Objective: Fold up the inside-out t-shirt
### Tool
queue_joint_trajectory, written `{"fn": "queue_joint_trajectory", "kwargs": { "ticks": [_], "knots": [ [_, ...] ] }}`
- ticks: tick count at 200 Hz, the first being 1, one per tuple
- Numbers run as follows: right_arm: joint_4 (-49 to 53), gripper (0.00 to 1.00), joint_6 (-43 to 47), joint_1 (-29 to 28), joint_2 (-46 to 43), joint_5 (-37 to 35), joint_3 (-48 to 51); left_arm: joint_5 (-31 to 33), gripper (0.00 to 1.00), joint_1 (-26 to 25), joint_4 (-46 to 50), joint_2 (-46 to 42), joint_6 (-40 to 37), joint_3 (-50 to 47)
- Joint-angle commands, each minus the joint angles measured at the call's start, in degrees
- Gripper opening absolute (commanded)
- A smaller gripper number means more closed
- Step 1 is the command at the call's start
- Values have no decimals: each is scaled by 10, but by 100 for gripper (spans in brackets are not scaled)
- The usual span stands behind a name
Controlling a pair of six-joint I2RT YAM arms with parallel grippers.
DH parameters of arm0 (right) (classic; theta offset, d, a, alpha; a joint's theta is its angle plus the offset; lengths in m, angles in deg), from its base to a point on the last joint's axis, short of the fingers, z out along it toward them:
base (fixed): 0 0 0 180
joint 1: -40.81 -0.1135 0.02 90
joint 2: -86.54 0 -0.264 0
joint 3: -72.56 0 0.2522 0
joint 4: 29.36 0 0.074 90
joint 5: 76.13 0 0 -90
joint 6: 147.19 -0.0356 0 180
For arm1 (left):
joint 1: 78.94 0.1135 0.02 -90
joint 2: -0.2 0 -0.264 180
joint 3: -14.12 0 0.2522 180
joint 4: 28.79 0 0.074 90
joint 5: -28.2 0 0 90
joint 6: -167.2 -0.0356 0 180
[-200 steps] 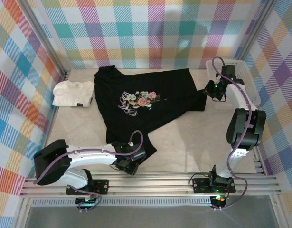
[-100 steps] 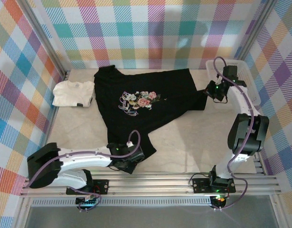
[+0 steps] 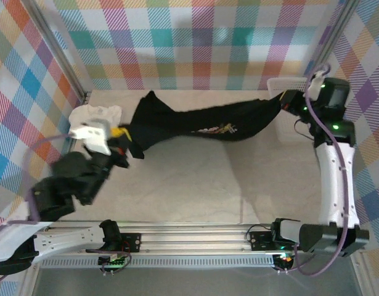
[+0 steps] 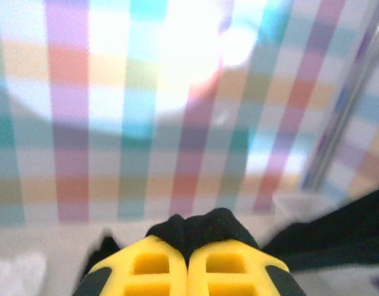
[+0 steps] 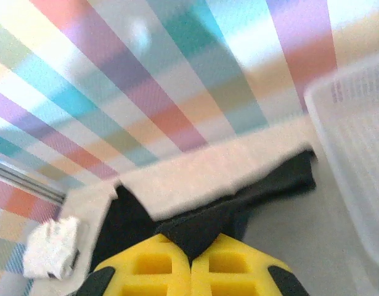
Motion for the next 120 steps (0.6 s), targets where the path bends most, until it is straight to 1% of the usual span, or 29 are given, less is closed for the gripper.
{"fn": "queue_joint_trajectory", "kwargs": {
  "ticks": [1, 17, 39, 54, 62, 67, 72, 78, 83, 88, 94, 105, 120],
  "knots": [
    [47, 0, -2, 1, -30, 1, -76, 11, 0, 3, -44, 60, -171, 133],
    [72, 0, 3, 2, -39, 1, -128, 1, 0, 3, -19, 121, -212, 241],
    [88, 0, 9, 2, -39, -2, -170, 37, 0, 9, -54, 188, -292, 326],
    [88, 0, 12, 2, -26, -1, -176, 28, 0, 38, -42, 217, -294, 368],
    [84, 0, 13, 2, -14, 0, -174, 17, 0, 61, -14, 236, -280, 397],
    [81, 0, 13, 2, -4, 2, -173, 7, 0, 85, 13, 253, -263, 419],
    [76, 0, 13, 1, 5, 5, -171, -23, 0, 122, 49, 277, -231, 446],
    [69, 0, 13, 0, 16, 7, -167, -64, 0, 182, 121, 306, -179, 488],
    [61, 0, 13, -1, 26, 9, -162, -116, 0, 238, 174, 338, -134, 526],
    [53, 0, 13, -1, 34, 9, -158, -159, 0, 289, 216, 368, -97, 557],
    [46, 0, 13, -3, 47, 9, -154, -197, 0, 338, 245, 406, -70, 581],
    [36, 0, 18, -8, 70, 10, -154, -253, 0, 400, 256, 449, -38, 592],
    [36, 0, 33, -17, 106, 7, -171, -305, 0, 449, 248, 484, -13, 601]
  ]
}}
